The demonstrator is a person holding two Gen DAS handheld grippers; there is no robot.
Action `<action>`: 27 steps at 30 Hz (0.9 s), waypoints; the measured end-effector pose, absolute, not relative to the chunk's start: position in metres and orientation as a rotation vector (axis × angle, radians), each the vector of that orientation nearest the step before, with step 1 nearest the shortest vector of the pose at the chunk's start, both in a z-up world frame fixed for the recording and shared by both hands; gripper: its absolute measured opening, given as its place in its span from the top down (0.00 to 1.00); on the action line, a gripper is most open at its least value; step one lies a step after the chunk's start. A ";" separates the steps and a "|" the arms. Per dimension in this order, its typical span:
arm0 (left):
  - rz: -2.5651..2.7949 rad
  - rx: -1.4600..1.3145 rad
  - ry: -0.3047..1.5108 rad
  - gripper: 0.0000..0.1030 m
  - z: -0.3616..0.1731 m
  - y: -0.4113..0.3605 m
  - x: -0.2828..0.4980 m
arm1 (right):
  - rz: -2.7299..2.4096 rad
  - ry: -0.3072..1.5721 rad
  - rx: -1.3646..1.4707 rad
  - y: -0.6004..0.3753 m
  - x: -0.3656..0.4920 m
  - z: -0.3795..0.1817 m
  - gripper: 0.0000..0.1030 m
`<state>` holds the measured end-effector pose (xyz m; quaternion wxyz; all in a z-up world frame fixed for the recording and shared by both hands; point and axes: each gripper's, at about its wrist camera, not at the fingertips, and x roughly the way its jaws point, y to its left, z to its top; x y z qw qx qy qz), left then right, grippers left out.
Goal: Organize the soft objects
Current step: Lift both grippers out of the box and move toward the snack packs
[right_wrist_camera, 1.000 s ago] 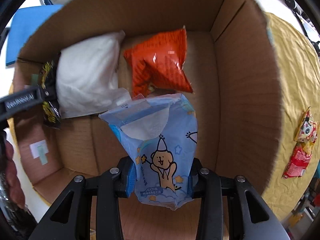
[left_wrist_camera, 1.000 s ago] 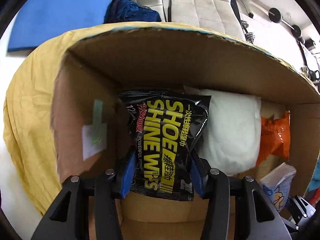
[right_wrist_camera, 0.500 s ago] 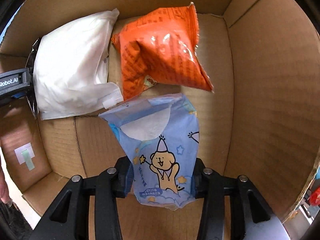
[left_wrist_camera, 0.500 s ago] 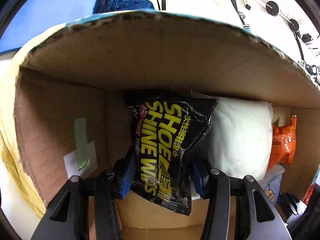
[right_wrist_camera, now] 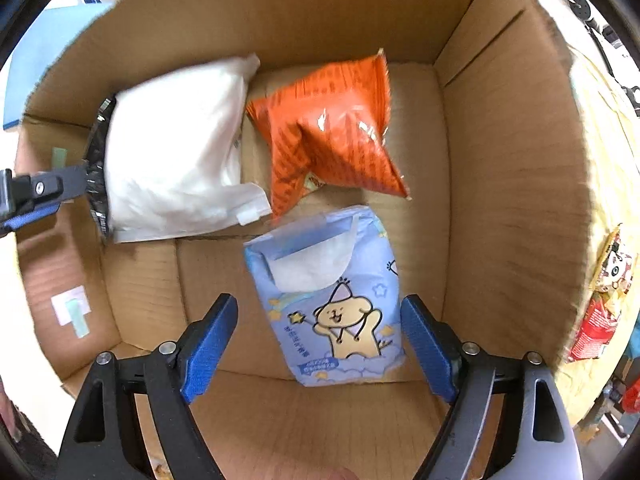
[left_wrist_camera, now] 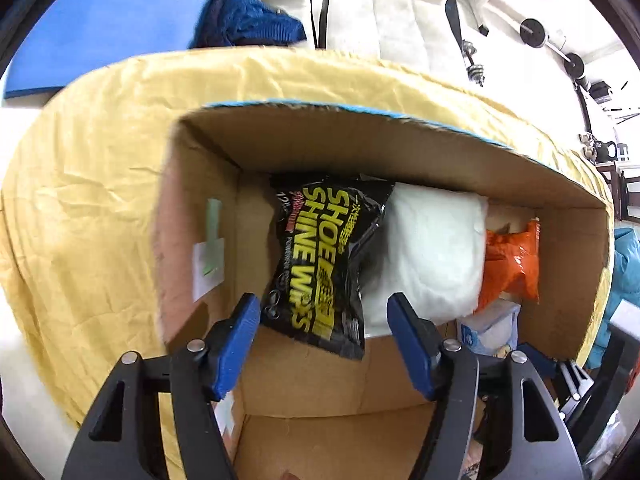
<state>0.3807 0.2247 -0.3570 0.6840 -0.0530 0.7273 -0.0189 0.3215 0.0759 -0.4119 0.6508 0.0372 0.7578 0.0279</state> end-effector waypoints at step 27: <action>0.055 0.008 1.272 0.01 -0.249 0.202 0.253 | 0.122 1.444 0.005 0.045 0.241 -0.276 0.00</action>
